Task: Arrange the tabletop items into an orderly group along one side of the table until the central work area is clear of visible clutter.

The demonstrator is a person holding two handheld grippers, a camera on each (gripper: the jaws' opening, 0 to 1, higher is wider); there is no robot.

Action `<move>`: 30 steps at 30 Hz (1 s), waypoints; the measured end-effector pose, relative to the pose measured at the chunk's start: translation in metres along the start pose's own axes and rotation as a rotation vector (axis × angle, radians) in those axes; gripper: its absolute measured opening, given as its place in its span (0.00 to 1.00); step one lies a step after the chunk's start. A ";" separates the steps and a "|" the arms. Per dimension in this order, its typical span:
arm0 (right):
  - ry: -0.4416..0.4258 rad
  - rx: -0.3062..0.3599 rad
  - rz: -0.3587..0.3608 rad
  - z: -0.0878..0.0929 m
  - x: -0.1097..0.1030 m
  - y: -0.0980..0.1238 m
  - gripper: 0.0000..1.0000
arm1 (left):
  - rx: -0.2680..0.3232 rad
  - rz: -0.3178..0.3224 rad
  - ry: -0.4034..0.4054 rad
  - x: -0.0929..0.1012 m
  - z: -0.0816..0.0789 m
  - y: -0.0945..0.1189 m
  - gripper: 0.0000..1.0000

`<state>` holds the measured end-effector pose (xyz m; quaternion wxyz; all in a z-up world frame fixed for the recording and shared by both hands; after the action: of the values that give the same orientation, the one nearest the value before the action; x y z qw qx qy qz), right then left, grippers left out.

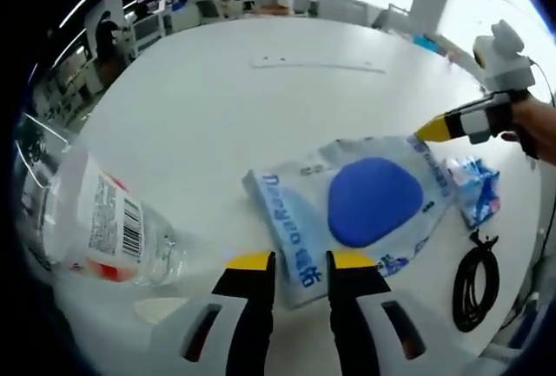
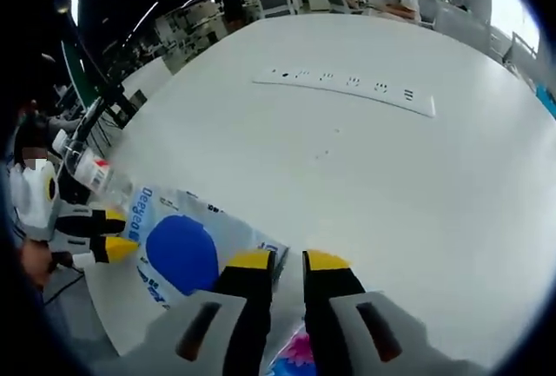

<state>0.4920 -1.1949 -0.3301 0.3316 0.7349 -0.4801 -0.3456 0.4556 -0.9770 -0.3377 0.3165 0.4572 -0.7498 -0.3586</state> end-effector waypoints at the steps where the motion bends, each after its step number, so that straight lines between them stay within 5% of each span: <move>1: 0.000 -0.006 -0.002 0.001 0.000 0.000 0.07 | -0.002 -0.001 -0.006 0.000 0.000 -0.001 0.17; 30: -0.008 -0.046 -0.016 0.007 -0.002 0.001 0.00 | -0.027 -0.006 -0.017 -0.004 -0.001 -0.005 0.01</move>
<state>0.4848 -1.1945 -0.3327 0.3438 0.7295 -0.4676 -0.3619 0.4599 -0.9751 -0.3417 0.3155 0.4519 -0.7462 -0.3735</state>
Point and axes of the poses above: the point that each gripper's makers call its tool centre point, and the gripper's own axes: y roughly backward along the fingers, x roughly to its right, z roughly out of its underside, the point moved 3 cm from there along y, roughly backward along the fingers, and after that the axes turned 4 degrees about y, right-handed, at the moved point
